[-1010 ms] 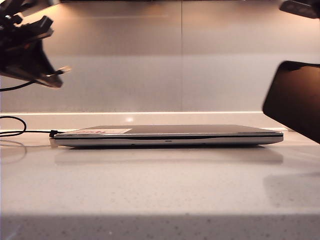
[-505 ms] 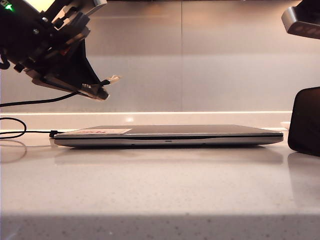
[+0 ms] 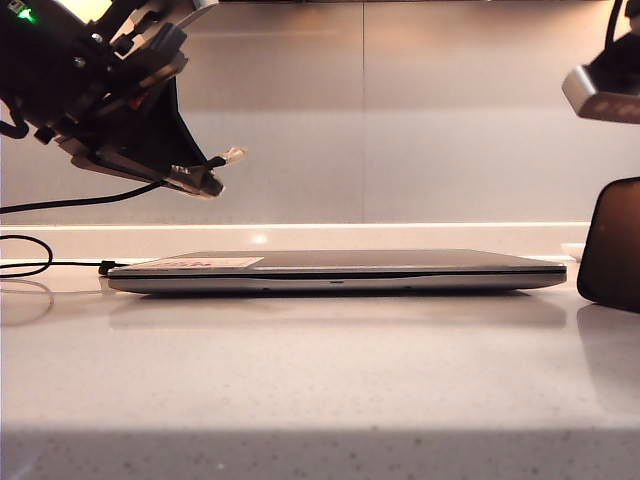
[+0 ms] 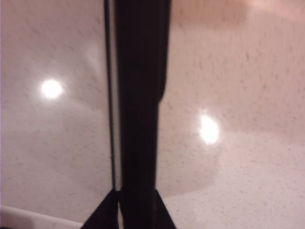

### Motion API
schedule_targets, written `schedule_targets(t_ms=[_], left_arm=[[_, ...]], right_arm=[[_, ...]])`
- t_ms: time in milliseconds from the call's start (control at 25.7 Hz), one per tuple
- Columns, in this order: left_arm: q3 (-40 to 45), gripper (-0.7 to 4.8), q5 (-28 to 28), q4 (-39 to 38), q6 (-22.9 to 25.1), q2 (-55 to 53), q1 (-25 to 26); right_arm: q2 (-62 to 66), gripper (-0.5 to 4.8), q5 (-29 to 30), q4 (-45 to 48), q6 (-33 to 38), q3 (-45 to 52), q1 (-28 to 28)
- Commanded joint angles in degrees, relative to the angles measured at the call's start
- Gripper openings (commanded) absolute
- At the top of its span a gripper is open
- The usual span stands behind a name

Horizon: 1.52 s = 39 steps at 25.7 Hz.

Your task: Pick up the charging cable and the phone, plug the charging cable into the charging port on the phone, and finally place them back on the table.

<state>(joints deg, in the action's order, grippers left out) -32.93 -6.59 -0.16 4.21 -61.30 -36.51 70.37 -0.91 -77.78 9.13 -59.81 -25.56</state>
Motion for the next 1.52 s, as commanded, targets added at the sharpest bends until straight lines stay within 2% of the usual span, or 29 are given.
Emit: schedule_targets(t_ms=[39,194,233,311,350,505,583,777,855,1127,1243,1515], left_arm=[[-0.2,-0.06,-0.1,0.7,-0.2,0.1,-0.1],[-0.2,-0.06,-0.1,0.7,-0.2,0.1,-0.1],[-0.2,-0.06,-0.1,0.7,-0.2,0.1,-0.1],[-0.2,-0.06,-0.1,0.7,-0.2,0.1,-0.1],[-0.2,-0.06,-0.1,0.7,-0.2,0.1,-0.1],[-0.2,-0.06,-0.1,0.6,-2.6,0.1,-0.1],[-0.2,-0.06,-0.1,0.6,-4.9,0.1,-0.1],[0.0,-0.06,-0.1,0.7,-7.8,0.1,-3.0],[0.4,-0.06,-0.1,0.7,-9.9,0.1,-4.5],[2.7,-0.06,-0.1,2.3,-17.3,0.1,-9.7],[4.8,-0.06,-0.1,6.8,-23.6,0.1,-13.1],[5.9,-0.06,-0.1,12.2,-30.4,-0.1,-16.2]], right_arm=[[1.1,1.27,2.4,0.0,-0.2,0.0,0.0],[4.2,1.22,2.6,0.3,-0.2,0.3,0.0],[4.6,1.01,2.6,0.4,-0.2,0.4,0.0],[5.3,0.1,2.5,0.8,-0.2,0.3,0.0],[5.3,-0.08,2.5,1.2,-0.2,0.3,0.0],[4.7,-0.06,3.3,0.7,-0.2,-1.4,0.0],[4.2,-0.06,7.3,1.2,-2.3,-4.4,0.0],[1.7,-0.06,21.9,13.7,-0.5,-6.8,0.1],[1.5,-0.06,25.0,18.8,2.7,-6.8,0.1],[1.6,-0.06,26.7,34.6,7.8,-6.2,0.1],[1.6,-0.06,30.1,47.4,14.6,-2.3,0.1],[1.6,-0.05,35.7,71.2,31.0,8.5,0.1]])
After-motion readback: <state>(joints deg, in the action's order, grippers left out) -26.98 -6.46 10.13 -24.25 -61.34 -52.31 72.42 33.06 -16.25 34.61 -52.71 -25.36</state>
